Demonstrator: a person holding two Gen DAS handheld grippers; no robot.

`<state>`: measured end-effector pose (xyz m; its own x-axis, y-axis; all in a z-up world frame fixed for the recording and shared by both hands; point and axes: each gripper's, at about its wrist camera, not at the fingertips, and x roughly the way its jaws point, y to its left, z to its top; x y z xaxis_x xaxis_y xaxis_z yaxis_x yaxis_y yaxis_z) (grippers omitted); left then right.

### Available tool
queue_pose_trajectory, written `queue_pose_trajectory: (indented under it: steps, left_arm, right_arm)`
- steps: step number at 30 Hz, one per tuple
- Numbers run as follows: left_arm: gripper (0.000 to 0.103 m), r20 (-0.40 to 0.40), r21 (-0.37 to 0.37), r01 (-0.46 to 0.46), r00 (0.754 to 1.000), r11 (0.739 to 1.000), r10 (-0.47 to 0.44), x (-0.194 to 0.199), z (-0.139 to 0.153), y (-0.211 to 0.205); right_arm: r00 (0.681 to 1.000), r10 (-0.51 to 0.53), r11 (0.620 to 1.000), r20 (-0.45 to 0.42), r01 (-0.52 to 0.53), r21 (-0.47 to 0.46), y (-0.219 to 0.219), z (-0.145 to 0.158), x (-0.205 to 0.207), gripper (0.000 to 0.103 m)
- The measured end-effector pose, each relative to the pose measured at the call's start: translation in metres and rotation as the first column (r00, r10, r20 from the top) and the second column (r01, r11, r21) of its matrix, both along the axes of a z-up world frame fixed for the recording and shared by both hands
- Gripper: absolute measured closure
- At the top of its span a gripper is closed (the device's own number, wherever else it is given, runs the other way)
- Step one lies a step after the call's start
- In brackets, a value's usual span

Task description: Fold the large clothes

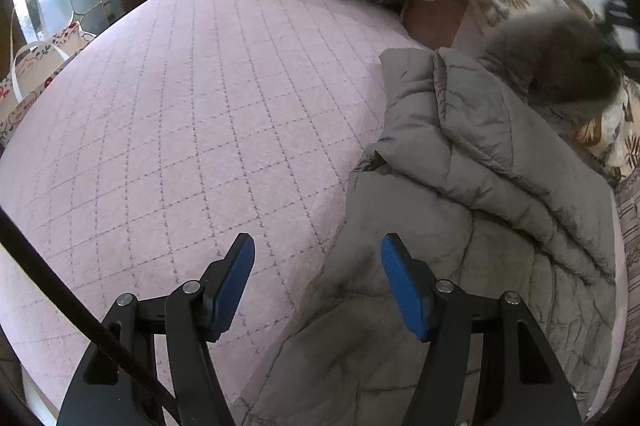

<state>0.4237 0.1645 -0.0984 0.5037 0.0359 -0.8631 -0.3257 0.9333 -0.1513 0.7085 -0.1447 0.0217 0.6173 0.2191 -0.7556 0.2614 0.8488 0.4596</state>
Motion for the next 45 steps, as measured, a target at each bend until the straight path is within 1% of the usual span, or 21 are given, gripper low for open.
queue_pose_trajectory:
  steps: [1,2,6,9,12,15,16,19,21,23,26,28,30,31,32,34,35,40,41,43,45]
  left_arm:
    - [0.038,0.001,-0.006,-0.004,1.0,1.0,0.004,-0.002,0.001,0.002]
    - [0.038,0.004,-0.014,-0.009,1.0,1.0,0.009,-0.003,0.003,0.004]
    - [0.038,0.012,-0.04,-0.026,1.0,0.999,0.026,-0.011,0.008,0.014]
    - [0.038,0.019,-0.052,-0.039,0.999,0.998,0.04,-0.017,0.01,0.02]
    - [0.038,0.026,-0.048,-0.062,0.998,0.997,0.063,-0.024,0.012,0.026]
    - [0.038,0.033,-0.049,-0.088,0.995,0.995,0.09,-0.026,0.013,0.032]
    - [0.038,0.032,-0.049,-0.099,0.994,0.994,0.1,-0.027,0.013,0.034]
    - [0.038,0.024,-0.063,-0.107,0.994,0.992,0.109,-0.027,0.012,0.036]
    - [0.038,0.031,-0.067,-0.103,0.994,0.992,0.105,-0.029,0.015,0.036]
    - [0.038,0.045,-0.048,-0.098,0.994,0.994,0.1,-0.031,0.019,0.033]
    - [0.038,0.063,-0.025,-0.094,0.993,0.995,0.095,-0.03,0.025,0.028]
    - [0.038,0.065,-0.019,-0.089,0.994,0.996,0.09,-0.03,0.025,0.026]
    - [0.038,0.06,-0.022,-0.076,0.995,0.997,0.077,-0.031,0.024,0.024]
    - [0.038,0.06,-0.025,-0.074,0.995,0.997,0.075,-0.032,0.024,0.024]
    - [0.038,0.061,-0.028,-0.073,0.995,0.997,0.074,-0.033,0.025,0.025]
    - [0.038,0.069,-0.03,-0.079,0.994,0.996,0.081,-0.036,0.027,0.026]
    - [0.038,0.077,-0.034,-0.083,0.993,0.996,0.085,-0.039,0.029,0.027]
    - [0.038,0.098,-0.037,-0.101,0.99,0.994,0.104,-0.047,0.035,0.031]
    - [0.038,0.098,-0.042,-0.1,0.99,0.994,0.104,-0.048,0.035,0.032]
    - [0.038,0.097,-0.047,-0.101,0.99,0.994,0.106,-0.048,0.035,0.033]
    - [0.038,0.095,-0.045,-0.103,0.99,0.994,0.107,-0.048,0.034,0.033]
  right_arm:
    - [1.0,0.015,1.0,0.002,-0.015,-0.008,0.0,0.003,-0.012,0.089]
    - [0.999,0.041,0.999,0.005,-0.041,-0.022,0.003,0.011,-0.034,0.09]
    - [0.995,0.102,0.994,0.014,-0.102,-0.025,0.012,0.029,-0.105,0.091]
    - [0.989,0.146,0.989,0.017,-0.146,-0.024,0.02,0.034,-0.165,0.091]
    - [0.985,0.172,0.985,0.003,-0.172,-0.025,0.025,0.024,-0.215,0.091]
    - [0.98,0.195,0.981,-0.037,-0.195,0.003,0.025,-0.009,-0.266,0.091]
    - [0.98,0.194,0.981,-0.05,-0.194,0.009,0.024,-0.019,-0.272,0.091]
    - [0.976,0.173,0.985,-0.129,-0.173,0.01,0.023,-0.07,-0.284,0.091]
    - [0.974,0.147,0.989,-0.175,-0.149,0.002,0.021,-0.103,-0.279,0.091]
    - [0.968,0.129,0.991,-0.215,-0.121,0.051,0.016,-0.135,-0.268,0.091]
    - [0.965,0.119,0.992,-0.233,-0.104,0.077,0.014,-0.159,-0.256,0.09]
    - [0.964,0.133,0.988,-0.23,-0.112,0.102,0.012,-0.165,-0.253,0.088]
    - [0.967,0.131,0.989,-0.218,-0.112,0.101,0.008,-0.162,-0.253,0.084]
    - [0.967,0.131,0.99,-0.217,-0.115,0.087,0.006,-0.159,-0.257,0.075]
    - [0.967,0.132,0.991,-0.22,-0.123,0.055,0.004,-0.153,-0.262,0.061]
    - [0.968,0.151,0.988,-0.199,-0.154,0.001,0.001,-0.141,-0.278,0.05]
    - [0.968,0.158,0.986,-0.193,-0.165,-0.016,0.0,-0.136,-0.286,0.048]
    - [0.965,0.191,0.975,-0.178,-0.207,-0.075,-0.017,-0.105,-0.328,0.047]
    - [0.969,0.189,0.975,-0.16,-0.205,-0.088,-0.022,-0.095,-0.334,0.047]
    - [0.977,0.177,0.974,-0.118,-0.191,-0.118,-0.028,-0.075,-0.337,0.047]
    - [0.986,0.155,0.973,-0.067,-0.164,-0.163,-0.029,-0.054,-0.327,0.047]
